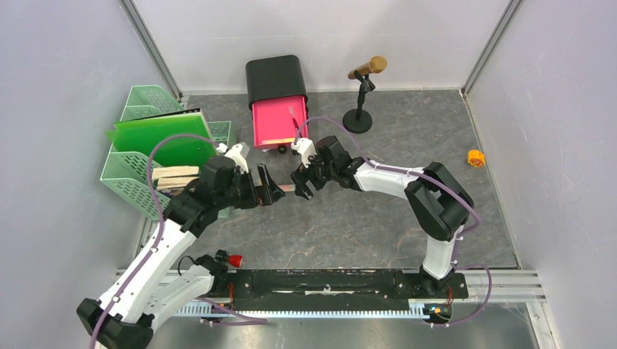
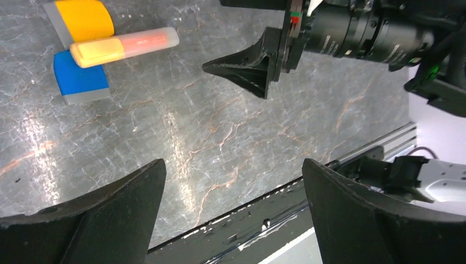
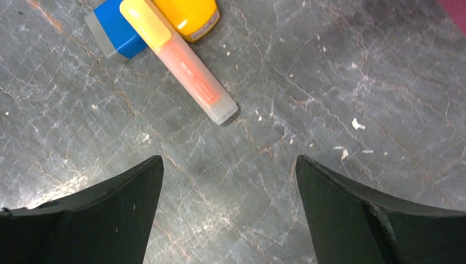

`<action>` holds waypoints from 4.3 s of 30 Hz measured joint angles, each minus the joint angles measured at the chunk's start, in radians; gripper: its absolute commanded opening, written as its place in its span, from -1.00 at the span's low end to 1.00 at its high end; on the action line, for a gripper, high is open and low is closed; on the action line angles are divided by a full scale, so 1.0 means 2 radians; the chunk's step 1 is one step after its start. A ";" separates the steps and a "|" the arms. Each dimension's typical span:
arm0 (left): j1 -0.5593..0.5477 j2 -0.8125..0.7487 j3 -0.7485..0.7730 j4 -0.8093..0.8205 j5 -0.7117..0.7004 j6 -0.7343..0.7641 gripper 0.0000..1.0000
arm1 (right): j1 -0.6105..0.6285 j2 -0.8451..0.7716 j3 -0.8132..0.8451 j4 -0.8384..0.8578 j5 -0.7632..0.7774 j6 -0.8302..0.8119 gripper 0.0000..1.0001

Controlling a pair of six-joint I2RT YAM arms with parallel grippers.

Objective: Organize the desk
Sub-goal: Pick up the stationery from the center of the board, then place the stationery in the drawer.

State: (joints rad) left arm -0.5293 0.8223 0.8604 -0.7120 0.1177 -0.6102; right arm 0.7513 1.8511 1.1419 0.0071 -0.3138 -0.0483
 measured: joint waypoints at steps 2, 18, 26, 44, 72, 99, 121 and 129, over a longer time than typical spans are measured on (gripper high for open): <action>0.032 0.000 0.000 0.007 0.035 0.003 0.99 | 0.003 0.007 0.010 -0.001 -0.001 -0.005 0.90; 0.117 -0.017 0.088 0.059 0.126 -0.003 0.99 | 0.051 0.068 0.098 -0.013 0.003 -0.068 0.87; 0.117 -0.063 0.122 0.063 0.125 -0.003 0.99 | 0.063 0.124 0.174 -0.047 0.020 -0.094 0.57; 0.117 -0.089 0.140 0.065 0.125 -0.003 0.99 | 0.070 0.163 0.194 -0.087 0.029 -0.137 -0.47; 0.117 -0.168 0.103 0.012 0.029 0.022 0.99 | 0.063 -0.004 0.039 -0.039 -0.055 -0.087 -1.00; 0.117 -0.132 -0.065 0.013 0.018 0.103 0.99 | 0.015 -0.157 -0.179 0.006 -0.060 -0.005 -1.00; 0.117 -0.239 -0.208 0.103 -0.034 0.133 0.89 | 0.014 -0.102 0.001 -0.081 -0.024 0.005 -1.00; 0.117 -0.193 -0.208 0.109 -0.041 0.133 0.82 | 0.014 -0.073 0.086 -0.089 -0.010 0.009 -1.00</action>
State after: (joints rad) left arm -0.2955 0.4362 0.4435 -0.4950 0.0364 -0.3447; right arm 0.7803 1.7054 1.3136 -0.1719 -0.3328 -0.0296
